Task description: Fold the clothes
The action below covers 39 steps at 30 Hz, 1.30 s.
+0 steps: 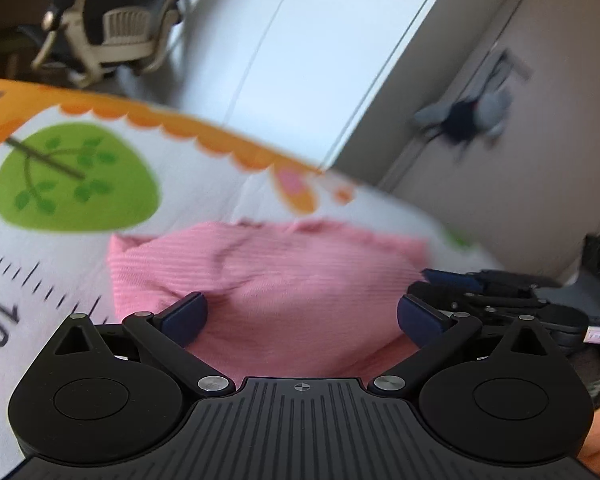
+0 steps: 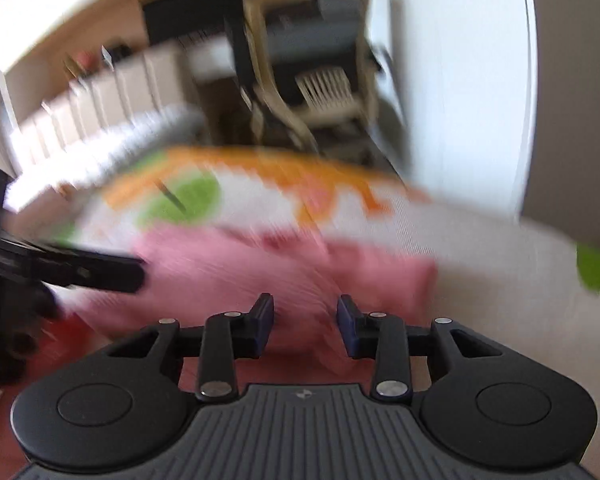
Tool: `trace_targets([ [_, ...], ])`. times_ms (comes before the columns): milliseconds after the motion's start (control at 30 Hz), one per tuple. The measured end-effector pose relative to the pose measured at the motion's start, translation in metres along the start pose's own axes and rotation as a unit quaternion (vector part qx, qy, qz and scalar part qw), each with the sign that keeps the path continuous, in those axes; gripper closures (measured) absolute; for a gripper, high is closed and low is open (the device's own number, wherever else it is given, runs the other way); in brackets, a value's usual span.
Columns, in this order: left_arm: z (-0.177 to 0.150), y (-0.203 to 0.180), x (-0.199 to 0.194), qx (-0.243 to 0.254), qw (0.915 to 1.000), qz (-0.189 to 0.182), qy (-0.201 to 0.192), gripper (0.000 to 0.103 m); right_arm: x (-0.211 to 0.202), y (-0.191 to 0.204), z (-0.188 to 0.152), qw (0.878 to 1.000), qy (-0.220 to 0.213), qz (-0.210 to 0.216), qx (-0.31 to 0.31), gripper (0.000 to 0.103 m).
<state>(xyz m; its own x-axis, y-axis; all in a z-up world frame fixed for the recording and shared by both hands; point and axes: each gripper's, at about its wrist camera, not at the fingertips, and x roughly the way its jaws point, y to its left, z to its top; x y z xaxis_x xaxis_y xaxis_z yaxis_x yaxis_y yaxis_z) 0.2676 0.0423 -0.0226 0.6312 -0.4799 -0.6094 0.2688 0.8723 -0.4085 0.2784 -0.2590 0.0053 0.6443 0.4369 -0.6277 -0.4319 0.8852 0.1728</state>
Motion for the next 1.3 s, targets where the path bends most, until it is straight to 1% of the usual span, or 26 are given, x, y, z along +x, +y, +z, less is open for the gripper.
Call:
trace_targets([
  [100, -0.005, 0.002, -0.003, 0.021, 0.9998, -0.001, -0.002, 0.000, 0.003, 0.002, -0.011, 1.000, -0.015, 0.001, -0.019, 0.068],
  [133, -0.004, 0.004, -0.004, 0.022, 0.9998, 0.006, -0.002, 0.000, 0.001, 0.005, -0.013, 0.999, -0.017, -0.002, -0.028, 0.067],
  [267, -0.004, 0.018, -0.009, 0.003, 0.9996, 0.027, -0.003, 0.000, 0.003, 0.013, -0.019, 0.998, -0.029, -0.019, -0.062, 0.064],
  [367, -0.001, 0.019, -0.023, -0.002, 0.9995, 0.003, -0.031, 0.000, 0.000, 0.015, -0.019, 0.997, -0.032, -0.023, -0.067, 0.064],
  [433, 0.004, 0.014, -0.034, 0.009, 0.9978, -0.019, -0.063, 0.000, -0.001, 0.012, -0.018, 0.997, -0.031, -0.021, -0.064, 0.063],
  [500, 0.008, 0.007, -0.038, 0.019, 0.9952, -0.038, -0.088, 0.000, 0.001, 0.013, -0.017, 0.997, -0.031, -0.021, -0.064, 0.063],
  [600, 0.012, 0.004, -0.013, 0.004, 0.9984, -0.022, -0.052, 0.000, 0.002, 0.015, -0.016, 0.997, -0.029, -0.025, -0.069, 0.062],
  [667, 0.010, 0.009, 0.012, -0.009, 0.9999, 0.008, -0.007, 0.000, 0.001, 0.016, -0.013, 0.997, -0.024, -0.025, -0.069, 0.062],
  [733, 0.005, 0.006, 0.017, 0.014, 0.9996, 0.023, -0.009, 0.000, -0.006, 0.016, -0.007, 0.997, -0.026, -0.025, -0.067, 0.062],
  [800, 0.004, 0.002, 0.017, 0.028, 0.9992, 0.028, -0.005, 0.000, -0.018, 0.017, 0.001, 0.997, -0.042, -0.021, -0.064, 0.062],
  [900, 0.004, 0.004, 0.017, 0.024, 0.9993, 0.026, -0.005, 0.000, -0.028, 0.027, 0.004, 0.996, -0.040, 0.005, -0.083, 0.062],
  [1000, -0.001, 0.006, 0.017, 0.026, 0.9992, 0.027, -0.008, 0.000, -0.018, 0.045, -0.012, 0.992, -0.001, 0.006, -0.128, 0.062],
  [1067, -0.004, 0.004, 0.017, 0.037, 0.9988, 0.031, -0.009, 0.000, -0.005, 0.048, -0.026, 0.990, 0.018, -0.003, -0.138, 0.061],
  [1167, -0.007, 0.002, 0.017, 0.056, 0.9977, 0.036, -0.011, 0.000, -0.009, 0.042, -0.022, 0.994, 0.011, 0.004, -0.112, 0.059],
  [1233, -0.009, 0.003, 0.016, 0.059, 0.9976, 0.035, -0.012, 0.000, -0.014, 0.038, -0.016, 0.995, 0.007, 0.006, -0.099, 0.059],
  [1300, -0.008, 0.005, 0.016, 0.054, 0.9981, 0.028, -0.008, 0.000, -0.025, 0.036, -0.009, 0.994, -0.015, -0.002, -0.106, 0.059],
])
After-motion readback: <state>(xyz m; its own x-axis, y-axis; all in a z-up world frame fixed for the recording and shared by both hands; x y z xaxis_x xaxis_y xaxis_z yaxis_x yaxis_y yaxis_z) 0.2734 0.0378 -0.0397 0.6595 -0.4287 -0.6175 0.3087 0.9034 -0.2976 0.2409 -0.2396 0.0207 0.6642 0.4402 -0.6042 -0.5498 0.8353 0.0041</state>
